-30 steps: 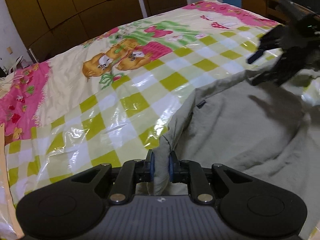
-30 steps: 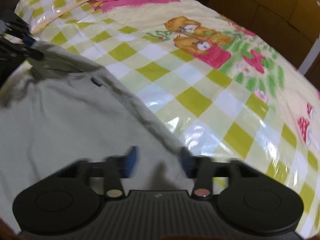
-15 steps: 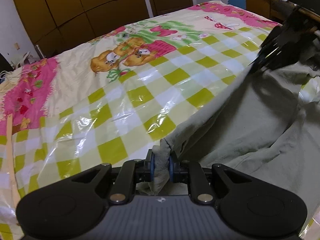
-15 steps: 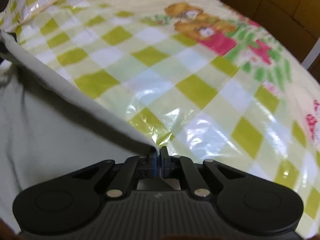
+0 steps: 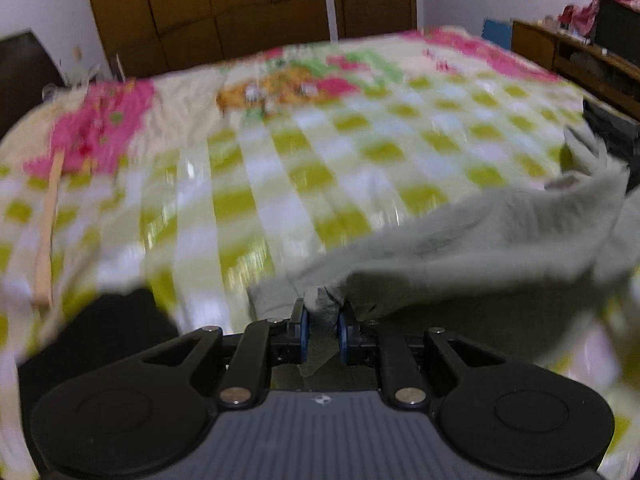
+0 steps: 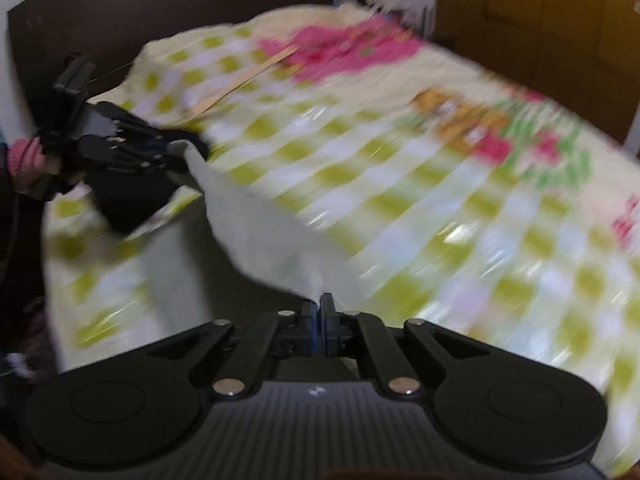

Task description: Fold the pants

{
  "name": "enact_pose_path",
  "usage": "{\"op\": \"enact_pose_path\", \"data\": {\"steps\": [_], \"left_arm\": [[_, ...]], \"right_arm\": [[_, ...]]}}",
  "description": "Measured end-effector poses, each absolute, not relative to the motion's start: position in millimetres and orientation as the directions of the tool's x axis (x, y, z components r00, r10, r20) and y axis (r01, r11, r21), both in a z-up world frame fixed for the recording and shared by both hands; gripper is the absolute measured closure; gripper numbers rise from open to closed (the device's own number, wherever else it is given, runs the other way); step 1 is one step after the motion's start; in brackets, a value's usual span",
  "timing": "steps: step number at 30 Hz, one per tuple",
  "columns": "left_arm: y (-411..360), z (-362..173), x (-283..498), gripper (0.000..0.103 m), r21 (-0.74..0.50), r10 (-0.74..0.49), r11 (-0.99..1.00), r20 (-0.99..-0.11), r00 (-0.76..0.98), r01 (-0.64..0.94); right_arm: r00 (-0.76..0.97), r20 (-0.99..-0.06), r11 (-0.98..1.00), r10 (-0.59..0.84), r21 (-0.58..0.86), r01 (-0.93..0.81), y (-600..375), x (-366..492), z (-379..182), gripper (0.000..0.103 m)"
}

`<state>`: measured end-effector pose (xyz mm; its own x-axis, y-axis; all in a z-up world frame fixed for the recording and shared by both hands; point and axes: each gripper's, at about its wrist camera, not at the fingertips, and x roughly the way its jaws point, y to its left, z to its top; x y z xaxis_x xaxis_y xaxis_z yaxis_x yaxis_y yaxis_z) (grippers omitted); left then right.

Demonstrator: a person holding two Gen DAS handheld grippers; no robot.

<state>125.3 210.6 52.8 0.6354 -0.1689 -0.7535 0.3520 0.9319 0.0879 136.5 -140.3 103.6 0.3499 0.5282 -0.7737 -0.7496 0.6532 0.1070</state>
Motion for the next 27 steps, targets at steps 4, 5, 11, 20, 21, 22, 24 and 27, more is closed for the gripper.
{"op": "enact_pose_path", "data": {"steps": [4, 5, 11, 20, 21, 22, 24, 27], "left_arm": [[211.7, 22.1, 108.6, 0.074, 0.074, -0.149, 0.941, -0.787, 0.599, 0.331], [211.9, 17.5, 104.8, 0.074, 0.073, -0.146, 0.942, -0.791, 0.594, 0.328], [213.8, 6.4, 85.3, 0.072, 0.077, -0.139, 0.940, -0.804, 0.579, 0.332], [226.7, 5.5, 67.5, 0.071, 0.109, -0.079, 0.952, -0.816, 0.573, 0.287], [228.2, 9.6, 64.1, 0.071, 0.116, -0.069, 0.955, -0.810, 0.582, 0.274], [229.4, 13.1, 61.8, 0.071, 0.125, -0.056, 0.957, -0.804, 0.592, 0.261], [231.6, 21.3, 58.6, 0.071, 0.154, -0.022, 0.961, -0.786, 0.617, 0.230], [233.1, 38.6, 56.9, 0.071, 0.120, -0.042, 0.973, -0.746, 0.665, 0.196]], "right_arm": [[0.228, -0.815, 0.655, 0.532, 0.226, -0.721, -124.5, 116.8, 49.5, 0.101], [0.216, -0.821, 0.656, 0.528, 0.233, -0.718, -120.5, 113.1, 39.6, 0.101], [0.183, -0.848, 0.672, 0.497, 0.242, -0.700, -117.5, 107.8, 10.6, 0.101], [0.167, -0.859, 0.675, 0.485, 0.246, -0.695, -113.5, 97.4, -0.2, 0.093], [0.171, -0.857, 0.679, 0.486, 0.247, -0.691, -115.1, 96.4, 0.8, 0.093], [0.173, -0.857, 0.683, 0.485, 0.249, -0.686, -116.9, 95.4, 1.1, 0.093], [0.187, -0.856, 0.691, 0.482, 0.240, -0.682, -120.9, 92.0, 4.6, 0.090], [0.209, -0.850, 0.694, 0.484, 0.227, -0.684, -123.0, 85.6, 9.0, 0.087]]}}
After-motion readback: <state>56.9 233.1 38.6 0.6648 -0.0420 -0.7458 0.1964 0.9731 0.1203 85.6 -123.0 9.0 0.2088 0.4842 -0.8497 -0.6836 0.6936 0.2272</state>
